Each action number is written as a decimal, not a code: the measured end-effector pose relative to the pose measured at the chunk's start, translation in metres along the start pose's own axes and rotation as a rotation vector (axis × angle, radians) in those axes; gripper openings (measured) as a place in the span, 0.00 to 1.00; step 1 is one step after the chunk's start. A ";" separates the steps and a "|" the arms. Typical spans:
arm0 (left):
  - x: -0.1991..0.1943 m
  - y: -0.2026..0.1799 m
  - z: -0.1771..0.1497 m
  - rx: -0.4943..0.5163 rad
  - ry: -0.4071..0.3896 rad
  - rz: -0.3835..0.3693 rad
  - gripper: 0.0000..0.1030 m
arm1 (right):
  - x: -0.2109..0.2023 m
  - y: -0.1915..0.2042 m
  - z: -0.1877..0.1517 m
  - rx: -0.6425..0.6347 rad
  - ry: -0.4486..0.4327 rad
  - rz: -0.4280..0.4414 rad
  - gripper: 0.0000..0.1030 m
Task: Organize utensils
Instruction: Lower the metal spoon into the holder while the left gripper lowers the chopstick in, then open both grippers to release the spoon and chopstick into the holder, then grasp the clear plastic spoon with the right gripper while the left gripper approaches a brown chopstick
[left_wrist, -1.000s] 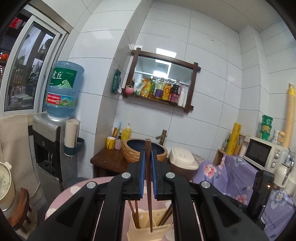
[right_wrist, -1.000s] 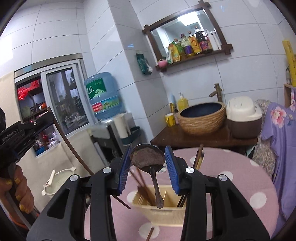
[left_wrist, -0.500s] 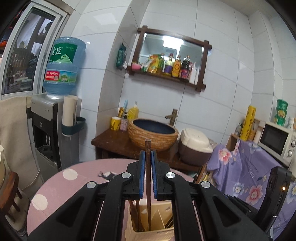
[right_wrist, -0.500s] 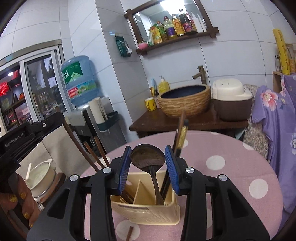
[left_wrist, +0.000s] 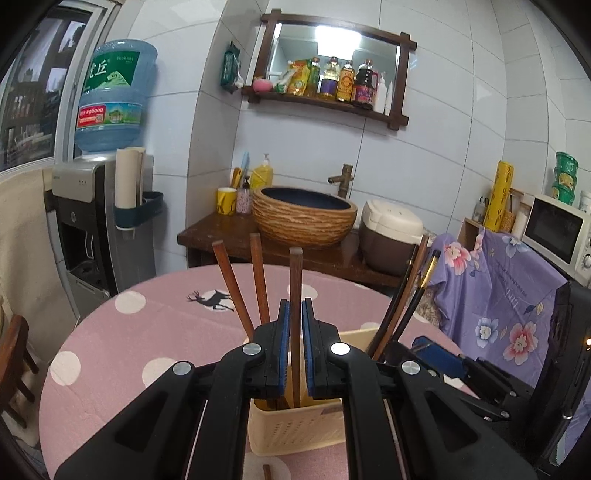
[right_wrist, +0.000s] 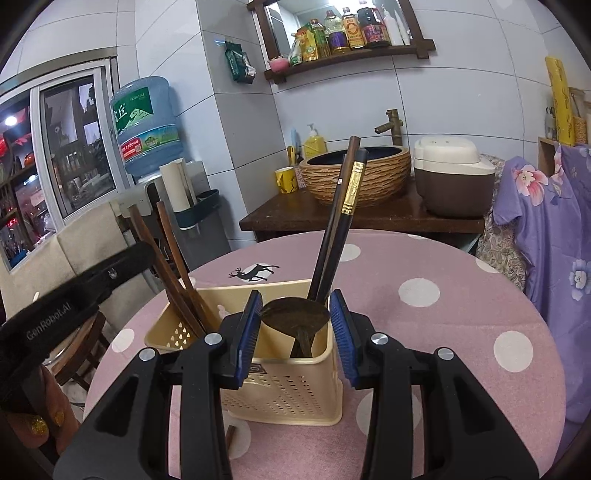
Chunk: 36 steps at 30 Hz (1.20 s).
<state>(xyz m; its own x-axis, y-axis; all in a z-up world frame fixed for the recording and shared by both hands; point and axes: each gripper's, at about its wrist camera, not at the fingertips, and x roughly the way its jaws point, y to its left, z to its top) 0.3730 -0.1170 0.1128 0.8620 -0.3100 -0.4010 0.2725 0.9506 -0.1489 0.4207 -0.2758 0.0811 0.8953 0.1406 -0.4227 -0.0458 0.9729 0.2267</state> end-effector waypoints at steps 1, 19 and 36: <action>0.001 0.000 -0.001 0.005 0.002 0.008 0.07 | 0.000 0.000 0.000 0.003 -0.001 0.002 0.38; -0.061 0.025 -0.028 -0.032 -0.012 0.002 0.84 | -0.050 -0.002 -0.016 -0.034 -0.086 -0.019 0.68; -0.094 0.085 -0.143 -0.107 0.214 0.171 0.95 | -0.045 0.046 -0.167 -0.214 0.417 0.014 0.65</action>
<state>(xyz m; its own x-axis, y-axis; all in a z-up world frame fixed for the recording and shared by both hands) 0.2542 -0.0094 0.0080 0.7785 -0.1530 -0.6087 0.0747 0.9855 -0.1522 0.3042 -0.2065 -0.0356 0.6417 0.1727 -0.7473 -0.1860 0.9803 0.0669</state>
